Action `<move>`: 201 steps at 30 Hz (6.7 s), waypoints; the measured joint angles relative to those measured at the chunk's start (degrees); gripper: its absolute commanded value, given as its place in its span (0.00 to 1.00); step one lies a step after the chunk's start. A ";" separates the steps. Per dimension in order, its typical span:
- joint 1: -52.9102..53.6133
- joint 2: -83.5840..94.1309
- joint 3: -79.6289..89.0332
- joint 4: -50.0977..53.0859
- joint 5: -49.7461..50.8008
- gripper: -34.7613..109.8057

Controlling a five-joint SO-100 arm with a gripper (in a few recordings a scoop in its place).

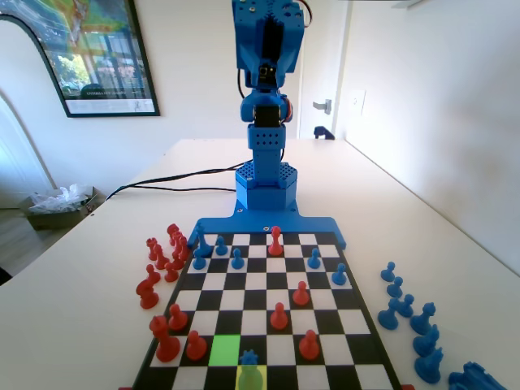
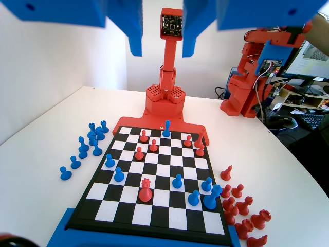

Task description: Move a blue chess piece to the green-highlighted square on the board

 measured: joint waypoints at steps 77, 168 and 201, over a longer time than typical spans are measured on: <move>5.71 -66.88 -25.49 -8.17 0.44 0.25; 2.72 -130.78 -72.42 -14.41 -2.55 0.33; 2.72 -132.36 -72.60 -16.35 -3.60 0.26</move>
